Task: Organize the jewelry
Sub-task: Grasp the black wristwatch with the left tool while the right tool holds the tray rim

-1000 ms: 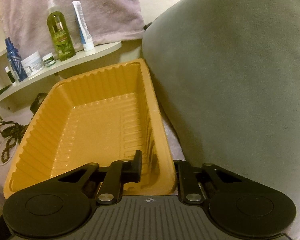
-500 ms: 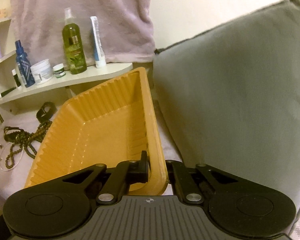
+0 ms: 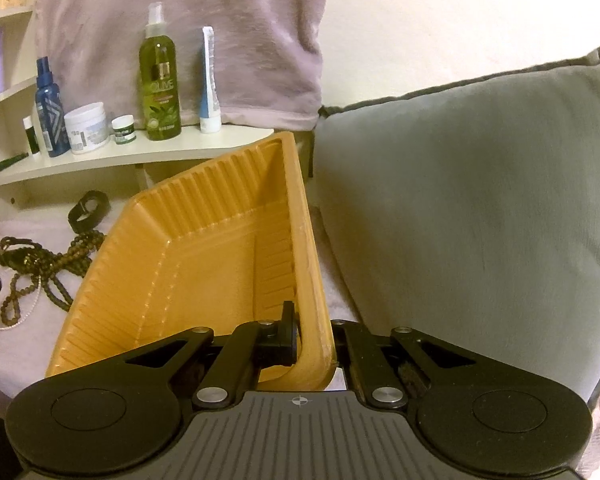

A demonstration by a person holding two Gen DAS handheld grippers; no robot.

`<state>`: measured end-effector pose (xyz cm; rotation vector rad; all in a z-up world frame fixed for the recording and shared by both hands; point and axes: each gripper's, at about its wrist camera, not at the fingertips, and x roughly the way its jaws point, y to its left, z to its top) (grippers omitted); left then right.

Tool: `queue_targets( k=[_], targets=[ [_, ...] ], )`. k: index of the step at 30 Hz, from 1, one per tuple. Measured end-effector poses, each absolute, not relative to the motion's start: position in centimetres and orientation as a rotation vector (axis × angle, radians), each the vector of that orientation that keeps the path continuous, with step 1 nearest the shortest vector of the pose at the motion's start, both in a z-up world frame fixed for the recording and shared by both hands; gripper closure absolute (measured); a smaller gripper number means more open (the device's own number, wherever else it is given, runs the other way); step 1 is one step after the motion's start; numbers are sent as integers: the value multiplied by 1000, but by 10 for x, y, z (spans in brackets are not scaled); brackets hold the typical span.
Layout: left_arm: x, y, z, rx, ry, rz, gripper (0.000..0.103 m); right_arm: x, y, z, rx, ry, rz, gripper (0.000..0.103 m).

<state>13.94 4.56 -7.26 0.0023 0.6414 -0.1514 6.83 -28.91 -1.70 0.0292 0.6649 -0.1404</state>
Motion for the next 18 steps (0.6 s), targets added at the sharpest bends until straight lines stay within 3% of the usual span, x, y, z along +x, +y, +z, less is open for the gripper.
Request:
queue_targets(
  k=[11, 18],
  targets=[
    [186, 47, -72, 34, 637, -192, 87, 74, -288, -16, 13, 679, -152, 99],
    [188, 49, -58, 89, 614, -233, 89, 76, -287, -16, 16, 679, -147, 99]
  ],
)
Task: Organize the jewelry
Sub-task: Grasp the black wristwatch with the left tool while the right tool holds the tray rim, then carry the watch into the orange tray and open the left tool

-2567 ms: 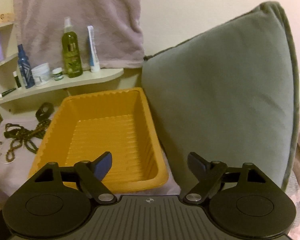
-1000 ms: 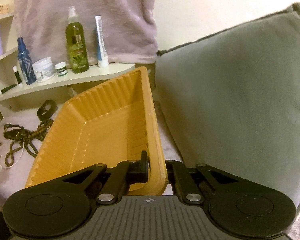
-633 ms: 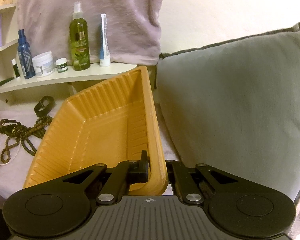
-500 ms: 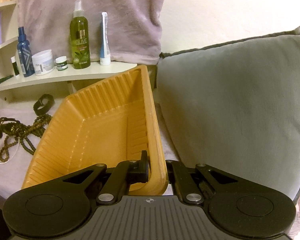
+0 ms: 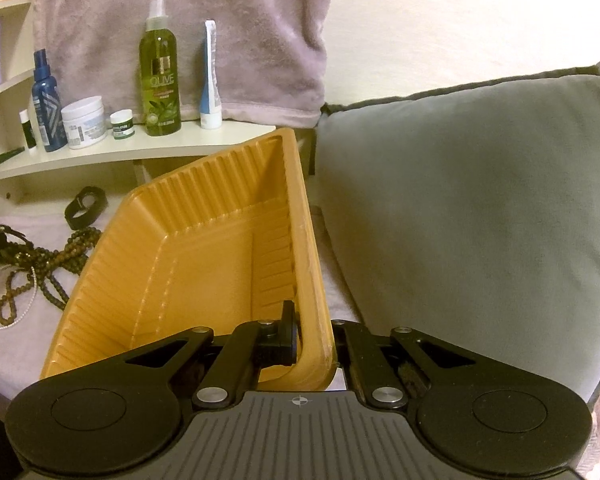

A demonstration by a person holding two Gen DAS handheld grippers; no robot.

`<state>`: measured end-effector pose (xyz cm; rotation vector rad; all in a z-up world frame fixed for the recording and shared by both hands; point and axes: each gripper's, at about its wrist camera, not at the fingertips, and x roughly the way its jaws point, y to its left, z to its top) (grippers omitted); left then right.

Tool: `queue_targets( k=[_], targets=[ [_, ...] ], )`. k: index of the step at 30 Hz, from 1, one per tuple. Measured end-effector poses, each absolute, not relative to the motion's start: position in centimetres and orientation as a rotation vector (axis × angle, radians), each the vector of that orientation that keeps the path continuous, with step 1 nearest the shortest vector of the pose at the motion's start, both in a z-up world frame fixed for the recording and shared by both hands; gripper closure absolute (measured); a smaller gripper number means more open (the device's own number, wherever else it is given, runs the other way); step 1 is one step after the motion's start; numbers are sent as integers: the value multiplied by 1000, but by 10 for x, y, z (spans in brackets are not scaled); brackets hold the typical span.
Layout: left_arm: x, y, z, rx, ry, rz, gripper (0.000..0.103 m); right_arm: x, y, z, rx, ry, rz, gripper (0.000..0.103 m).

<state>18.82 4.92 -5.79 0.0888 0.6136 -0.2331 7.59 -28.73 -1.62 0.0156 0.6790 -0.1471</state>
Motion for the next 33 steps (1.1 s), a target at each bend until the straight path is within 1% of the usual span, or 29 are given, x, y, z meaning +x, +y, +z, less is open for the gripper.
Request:
queue_targets(
  k=[10, 20, 25, 33],
  targets=[
    [193, 52, -19, 184, 561, -266, 89, 72, -288, -17, 32, 667, -136, 99],
    [187, 42, 5, 187, 542, -297, 90, 70, -291, -17, 54, 657, -126, 99],
    [179, 19, 13, 165, 549, -356, 90, 70, -292, -16, 61, 657, -124, 99],
    [162, -50, 12, 113, 555, -521, 89, 69, -292, -17, 73, 657, -120, 98]
  ],
)
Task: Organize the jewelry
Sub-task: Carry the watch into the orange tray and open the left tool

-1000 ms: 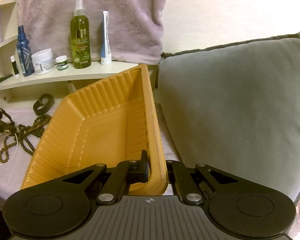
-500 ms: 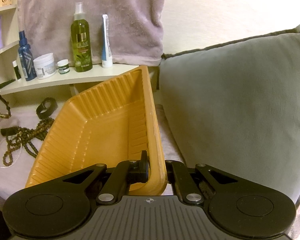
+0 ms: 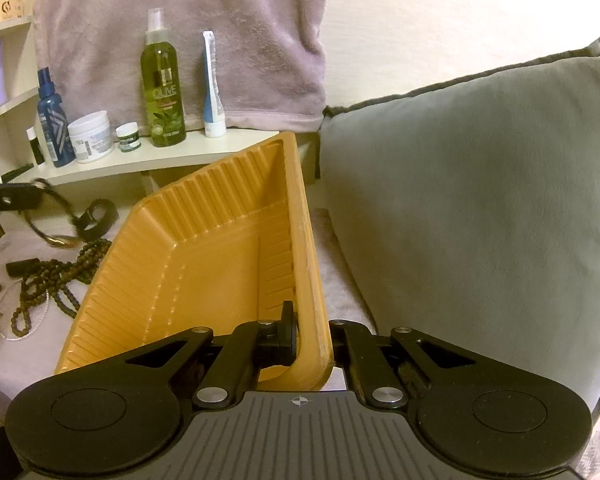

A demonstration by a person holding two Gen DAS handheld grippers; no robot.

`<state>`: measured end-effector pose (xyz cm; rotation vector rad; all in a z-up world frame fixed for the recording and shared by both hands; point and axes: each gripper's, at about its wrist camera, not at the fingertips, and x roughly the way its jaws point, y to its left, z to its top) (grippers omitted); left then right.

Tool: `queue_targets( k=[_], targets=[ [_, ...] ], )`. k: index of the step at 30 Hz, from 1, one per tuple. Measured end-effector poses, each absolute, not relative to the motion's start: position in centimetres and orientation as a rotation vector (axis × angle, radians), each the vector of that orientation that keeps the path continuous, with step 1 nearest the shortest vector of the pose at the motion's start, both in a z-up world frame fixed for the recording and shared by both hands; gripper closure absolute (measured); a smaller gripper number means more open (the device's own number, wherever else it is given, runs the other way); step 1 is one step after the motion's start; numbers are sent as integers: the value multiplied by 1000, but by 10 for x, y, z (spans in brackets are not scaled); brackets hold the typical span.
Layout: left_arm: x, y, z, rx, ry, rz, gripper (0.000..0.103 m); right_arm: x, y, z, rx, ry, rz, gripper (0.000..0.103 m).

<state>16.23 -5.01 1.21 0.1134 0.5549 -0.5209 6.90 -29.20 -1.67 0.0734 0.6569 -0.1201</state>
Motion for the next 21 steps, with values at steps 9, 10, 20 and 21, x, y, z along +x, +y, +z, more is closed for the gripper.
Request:
queue_targets(
  k=[9, 10, 20, 21],
  targets=[
    [140, -104, -21, 74, 628, -612, 89, 69, -293, -18, 82, 659, -116, 98],
    [138, -106, -23, 71, 632, -614, 89, 68, -294, -18, 83, 659, -115, 98],
    [127, -83, -18, 30, 611, -554, 82, 69, -292, -19, 72, 662, -112, 98],
    [127, -78, -17, 29, 609, -537, 81, 69, -292, -19, 72, 663, -112, 98]
  ],
)
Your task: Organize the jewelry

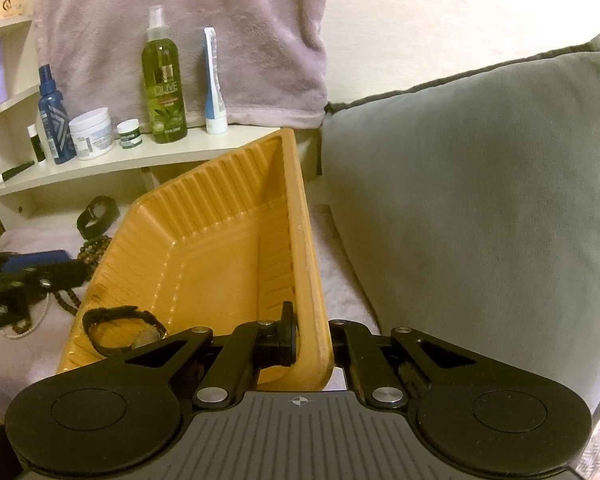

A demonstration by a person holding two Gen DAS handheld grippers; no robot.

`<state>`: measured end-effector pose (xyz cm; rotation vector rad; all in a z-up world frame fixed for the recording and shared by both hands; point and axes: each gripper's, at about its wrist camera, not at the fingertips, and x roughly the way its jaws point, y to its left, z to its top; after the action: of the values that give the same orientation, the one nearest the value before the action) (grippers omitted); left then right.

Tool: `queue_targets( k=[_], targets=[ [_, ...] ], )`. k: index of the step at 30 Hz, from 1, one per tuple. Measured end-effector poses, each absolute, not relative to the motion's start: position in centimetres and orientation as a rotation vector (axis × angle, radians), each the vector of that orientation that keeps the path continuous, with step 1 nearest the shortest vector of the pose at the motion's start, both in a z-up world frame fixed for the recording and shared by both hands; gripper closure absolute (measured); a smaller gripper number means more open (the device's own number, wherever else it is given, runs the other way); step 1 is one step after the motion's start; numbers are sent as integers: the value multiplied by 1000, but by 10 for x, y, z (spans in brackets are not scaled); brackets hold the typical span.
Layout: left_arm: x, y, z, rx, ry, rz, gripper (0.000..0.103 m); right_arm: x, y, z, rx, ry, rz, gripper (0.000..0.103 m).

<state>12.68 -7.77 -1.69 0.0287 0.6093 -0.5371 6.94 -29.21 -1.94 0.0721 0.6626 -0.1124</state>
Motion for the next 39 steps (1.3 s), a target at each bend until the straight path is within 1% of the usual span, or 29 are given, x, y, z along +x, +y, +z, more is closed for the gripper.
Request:
queue_targets(
  k=[7, 14, 18, 23, 28, 34, 35, 37, 39],
  targets=[
    [135, -12, -29, 40, 619, -319, 81, 70, -292, -20, 66, 665, -112, 98],
    [153, 63, -53, 76, 635, -62, 81, 71, -291, -21, 58, 672, -116, 99],
    [166, 91, -68, 83, 651, -21, 81, 72, -291, -22, 53, 680, -117, 99],
    [179, 103, -82, 118, 672, -28, 81, 75, -291, -22, 42, 686, -124, 99],
    [190, 99, -98, 149, 694, -59, 81, 75, -290, -21, 34, 690, -129, 99],
    [191, 102, -104, 174, 694, -91, 80, 76, -288, -21, 28, 695, -137, 98],
    [192, 103, -104, 173, 695, -91, 80, 76, -288, -21, 26, 695, -136, 98],
    [191, 103, -103, 170, 699, -97, 87, 76, -289, -21, 26, 694, -136, 98],
    [189, 100, -102, 190, 698, -96, 91, 76, -289, -21, 26, 693, -136, 98]
  ],
)
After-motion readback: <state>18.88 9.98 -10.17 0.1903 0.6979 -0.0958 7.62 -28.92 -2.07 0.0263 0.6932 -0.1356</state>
